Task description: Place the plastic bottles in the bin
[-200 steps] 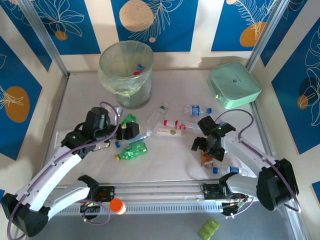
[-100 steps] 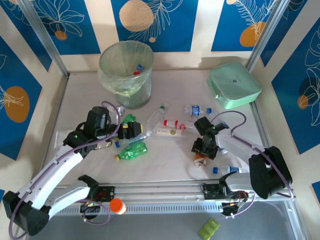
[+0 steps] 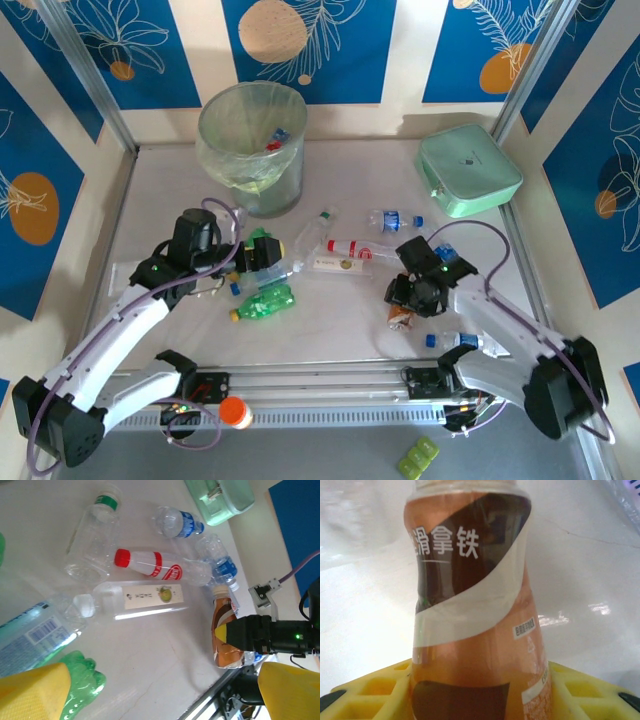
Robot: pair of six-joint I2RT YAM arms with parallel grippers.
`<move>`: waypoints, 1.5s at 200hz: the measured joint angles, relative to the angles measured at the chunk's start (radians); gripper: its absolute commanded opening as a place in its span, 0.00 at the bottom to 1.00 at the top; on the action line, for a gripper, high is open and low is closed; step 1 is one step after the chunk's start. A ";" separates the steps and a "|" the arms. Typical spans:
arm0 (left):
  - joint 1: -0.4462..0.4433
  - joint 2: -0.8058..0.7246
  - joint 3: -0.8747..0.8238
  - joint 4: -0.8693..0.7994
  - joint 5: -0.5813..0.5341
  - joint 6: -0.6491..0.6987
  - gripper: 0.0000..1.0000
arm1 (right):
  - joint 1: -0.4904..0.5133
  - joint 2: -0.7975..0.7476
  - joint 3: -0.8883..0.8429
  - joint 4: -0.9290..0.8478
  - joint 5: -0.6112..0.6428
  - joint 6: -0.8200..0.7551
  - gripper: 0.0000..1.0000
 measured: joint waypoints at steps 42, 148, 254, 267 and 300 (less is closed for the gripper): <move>-0.016 -0.017 0.000 0.059 0.032 -0.034 0.93 | 0.156 -0.256 0.046 0.000 0.025 -0.037 0.42; -0.317 0.150 0.106 0.311 0.074 -0.040 0.96 | 0.395 -0.312 0.081 0.317 -0.229 -0.152 0.42; -0.438 0.248 0.171 0.482 0.135 -0.059 0.44 | 0.428 -0.367 0.094 0.447 -0.325 -0.159 0.39; -0.442 0.251 0.175 0.494 0.143 -0.061 0.39 | 0.428 -0.372 0.094 0.447 -0.329 -0.160 0.39; -0.453 0.257 0.187 0.510 0.148 -0.068 0.30 | 0.427 -0.399 0.094 0.440 -0.326 -0.172 0.41</move>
